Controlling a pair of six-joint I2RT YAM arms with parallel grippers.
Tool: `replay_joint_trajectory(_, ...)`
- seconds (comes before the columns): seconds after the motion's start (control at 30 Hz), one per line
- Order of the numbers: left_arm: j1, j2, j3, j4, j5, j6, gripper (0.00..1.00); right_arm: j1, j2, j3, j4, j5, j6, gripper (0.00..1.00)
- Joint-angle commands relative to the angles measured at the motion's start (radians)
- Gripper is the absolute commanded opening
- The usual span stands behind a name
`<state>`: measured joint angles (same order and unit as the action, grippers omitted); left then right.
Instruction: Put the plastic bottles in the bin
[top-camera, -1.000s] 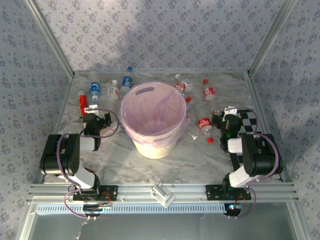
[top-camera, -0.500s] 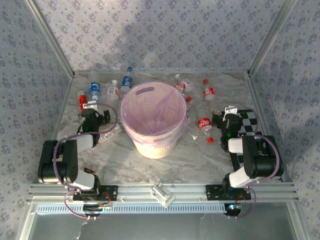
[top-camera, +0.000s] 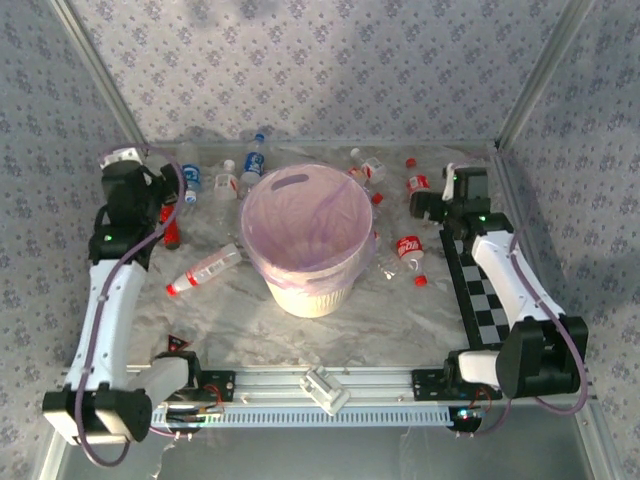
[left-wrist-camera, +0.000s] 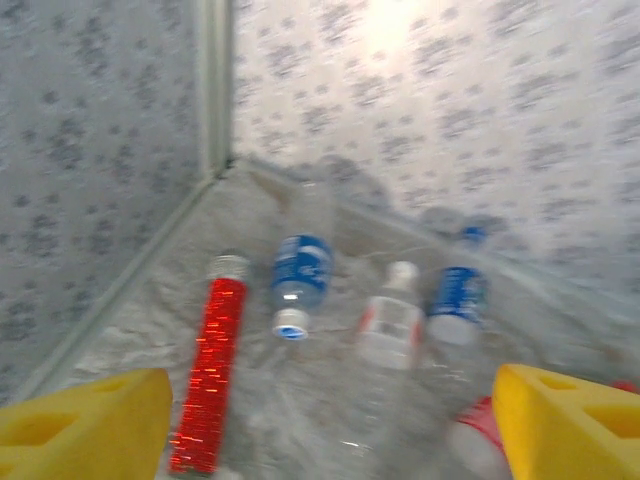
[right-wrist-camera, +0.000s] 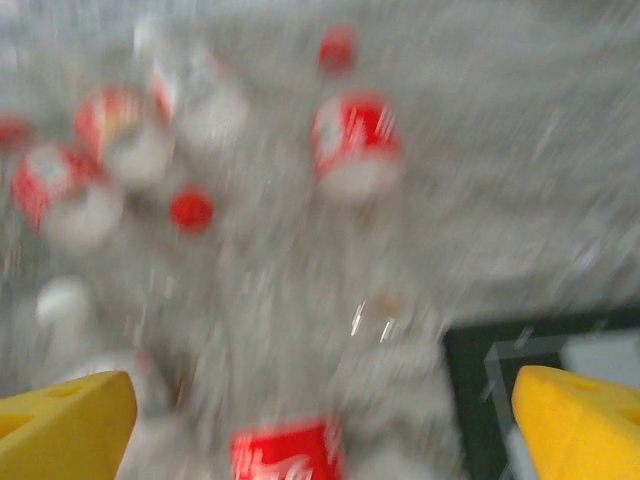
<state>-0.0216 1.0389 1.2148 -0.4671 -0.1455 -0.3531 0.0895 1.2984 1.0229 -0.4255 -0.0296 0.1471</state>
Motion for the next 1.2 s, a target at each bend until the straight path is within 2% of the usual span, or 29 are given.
replay_joint_trajectory(0.0,-0.114,-0.015,0.125,-0.263,0.21,-0.068,0.78,0.021,0.065,0.002,-0.247,-0.104,0.022,0.94)
replay_joint_trajectory(0.1,-0.283,0.007,0.174,-0.341,0.238,-0.077,0.74,0.044,0.155,0.054,-0.276,-0.12,0.023,0.9)
replay_joint_trajectory(0.2,-0.41,0.023,0.172,-0.387,0.204,-0.093,0.73,0.071,0.256,0.099,-0.283,-0.134,0.007,0.9)
replay_joint_trajectory(0.47,-0.513,0.022,0.069,-0.34,0.176,-0.132,0.7,0.073,0.444,0.191,-0.239,-0.087,-0.013,0.83)
replay_joint_trajectory(0.63,-0.546,0.048,0.049,-0.335,0.142,-0.133,0.64,0.075,0.51,0.245,-0.257,-0.079,-0.023,0.64)
replay_joint_trajectory(0.8,-0.562,0.065,0.043,-0.33,0.128,-0.129,0.55,0.077,0.448,0.253,-0.293,-0.055,-0.023,0.51)
replay_joint_trajectory(1.0,-0.563,0.083,0.047,-0.305,0.153,-0.126,0.54,0.072,0.239,0.317,-0.428,-0.058,-0.023,0.46)
replay_joint_trajectory(1.17,-0.569,0.103,0.053,-0.288,0.172,-0.112,0.52,0.063,0.047,0.481,-0.554,-0.119,0.028,0.41)
